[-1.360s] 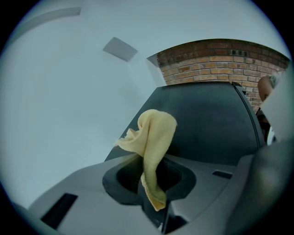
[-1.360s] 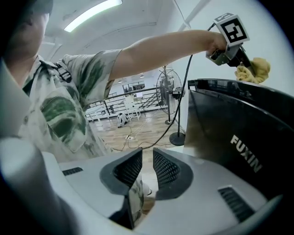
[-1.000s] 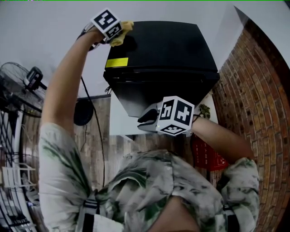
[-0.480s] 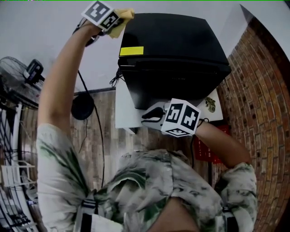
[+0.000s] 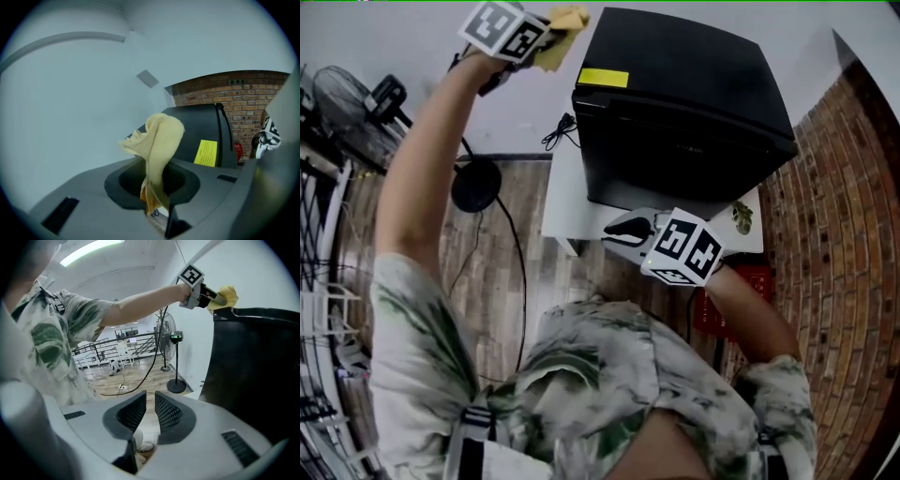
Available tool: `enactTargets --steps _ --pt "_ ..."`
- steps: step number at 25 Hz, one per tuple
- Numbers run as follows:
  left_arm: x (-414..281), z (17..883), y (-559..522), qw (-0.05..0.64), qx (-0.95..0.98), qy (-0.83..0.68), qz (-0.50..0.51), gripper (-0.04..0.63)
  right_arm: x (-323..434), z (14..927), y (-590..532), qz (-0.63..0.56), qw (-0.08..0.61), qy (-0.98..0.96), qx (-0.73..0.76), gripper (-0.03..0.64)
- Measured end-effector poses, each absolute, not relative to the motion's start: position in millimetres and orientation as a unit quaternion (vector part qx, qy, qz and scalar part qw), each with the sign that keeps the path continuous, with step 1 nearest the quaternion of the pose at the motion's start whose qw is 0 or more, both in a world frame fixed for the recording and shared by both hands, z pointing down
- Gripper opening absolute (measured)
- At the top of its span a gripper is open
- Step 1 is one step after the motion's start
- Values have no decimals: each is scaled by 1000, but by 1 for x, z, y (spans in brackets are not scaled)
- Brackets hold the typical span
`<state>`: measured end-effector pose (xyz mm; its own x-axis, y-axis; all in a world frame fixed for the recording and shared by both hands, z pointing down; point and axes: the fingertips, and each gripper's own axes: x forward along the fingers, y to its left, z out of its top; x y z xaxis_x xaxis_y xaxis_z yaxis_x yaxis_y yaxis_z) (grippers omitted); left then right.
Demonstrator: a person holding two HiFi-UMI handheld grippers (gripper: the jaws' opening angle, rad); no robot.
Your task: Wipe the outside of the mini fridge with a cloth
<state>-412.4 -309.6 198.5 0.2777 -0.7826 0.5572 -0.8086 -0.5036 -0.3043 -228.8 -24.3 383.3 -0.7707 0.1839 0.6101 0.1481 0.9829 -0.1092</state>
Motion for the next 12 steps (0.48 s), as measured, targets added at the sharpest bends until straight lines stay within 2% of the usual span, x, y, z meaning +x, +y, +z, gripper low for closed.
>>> enactTargets --steps 2,12 --pt "-421 205 -299 37 801 -507 317 84 -229 383 -20 29 318 -943 -90 76" --pt "-418 231 -269 28 848 -469 244 84 -265 400 -9 47 304 -950 -51 75"
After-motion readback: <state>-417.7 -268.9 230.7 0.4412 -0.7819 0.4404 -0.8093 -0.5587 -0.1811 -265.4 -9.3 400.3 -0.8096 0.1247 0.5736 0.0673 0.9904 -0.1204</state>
